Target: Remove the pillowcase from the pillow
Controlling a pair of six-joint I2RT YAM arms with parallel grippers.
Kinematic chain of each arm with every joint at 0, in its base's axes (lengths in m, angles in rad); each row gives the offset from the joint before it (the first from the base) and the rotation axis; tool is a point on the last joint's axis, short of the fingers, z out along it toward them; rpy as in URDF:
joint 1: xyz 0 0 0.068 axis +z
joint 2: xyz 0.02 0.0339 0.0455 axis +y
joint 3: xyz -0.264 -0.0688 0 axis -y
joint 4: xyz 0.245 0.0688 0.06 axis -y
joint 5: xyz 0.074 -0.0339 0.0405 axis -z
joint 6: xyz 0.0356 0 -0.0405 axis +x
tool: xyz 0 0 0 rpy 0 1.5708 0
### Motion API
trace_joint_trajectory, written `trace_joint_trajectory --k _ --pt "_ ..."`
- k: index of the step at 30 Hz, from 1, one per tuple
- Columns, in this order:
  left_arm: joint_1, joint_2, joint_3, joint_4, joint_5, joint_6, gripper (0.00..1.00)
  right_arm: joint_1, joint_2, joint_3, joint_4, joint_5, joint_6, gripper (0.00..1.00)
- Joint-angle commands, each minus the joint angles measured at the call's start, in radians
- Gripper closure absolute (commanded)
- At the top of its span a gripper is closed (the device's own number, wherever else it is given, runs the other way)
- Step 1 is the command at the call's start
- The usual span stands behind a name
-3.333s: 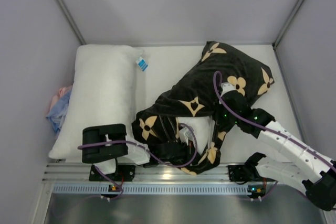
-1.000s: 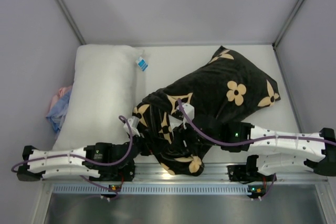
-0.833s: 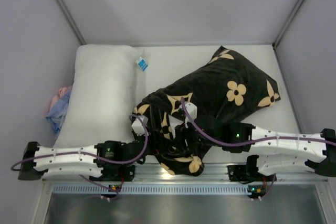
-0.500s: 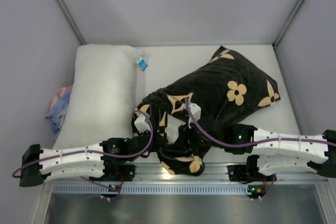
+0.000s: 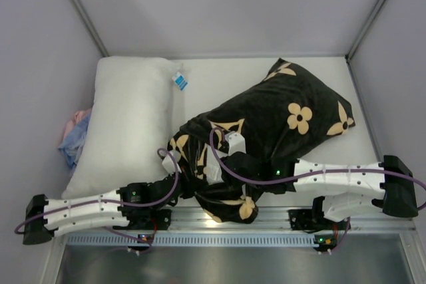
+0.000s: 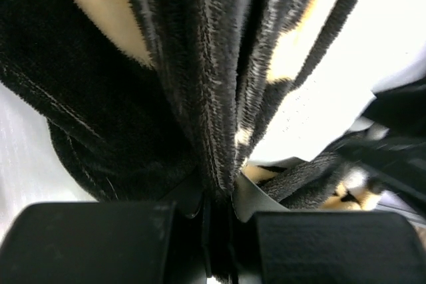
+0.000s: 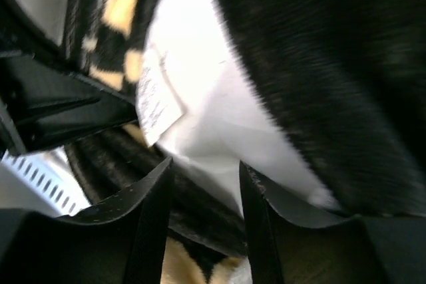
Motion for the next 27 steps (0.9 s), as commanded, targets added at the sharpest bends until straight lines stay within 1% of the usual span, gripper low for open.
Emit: trace_joint_trajectory --k 1,4,5,6,7,10,14,18,22,27 --pt "-0.002 0.05 -0.029 -0.008 0.061 -0.024 1.0 0.003 0.001 0.069 -0.133 0.238 0.032 0.57" --pt "-0.002 0.117 -0.035 0.044 0.091 0.002 1.0 0.0 0.004 0.078 -0.176 0.281 0.041 0.44" --pt "-0.002 0.136 -0.034 0.059 0.111 0.008 1.0 0.0 0.007 0.089 -0.182 0.285 0.04 0.33" --pt "-0.002 0.174 -0.032 0.094 0.123 0.023 1.0 0.0 0.02 0.095 -0.194 0.29 0.031 0.28" --pt "-0.002 0.189 -0.031 0.117 0.137 0.031 1.0 0.0 0.031 0.113 -0.204 0.289 0.023 0.15" --pt "-0.002 0.245 -0.009 0.171 0.17 0.058 1.0 0.014 0.096 0.145 -0.236 0.27 -0.006 0.02" --pt "-0.002 0.272 0.018 0.184 0.176 0.089 1.0 0.082 0.174 0.185 -0.248 0.296 -0.014 0.01" --pt "-0.001 0.24 0.02 0.171 0.167 0.089 1.0 0.109 0.283 0.182 -0.287 0.313 0.009 0.01" --pt "-0.001 0.19 0.015 0.103 0.145 0.083 1.0 0.137 0.275 0.146 -0.284 0.318 0.004 0.01" --pt "-0.001 0.108 0.001 0.058 0.137 0.071 1.0 0.126 0.251 0.107 -0.284 0.359 0.015 0.01"
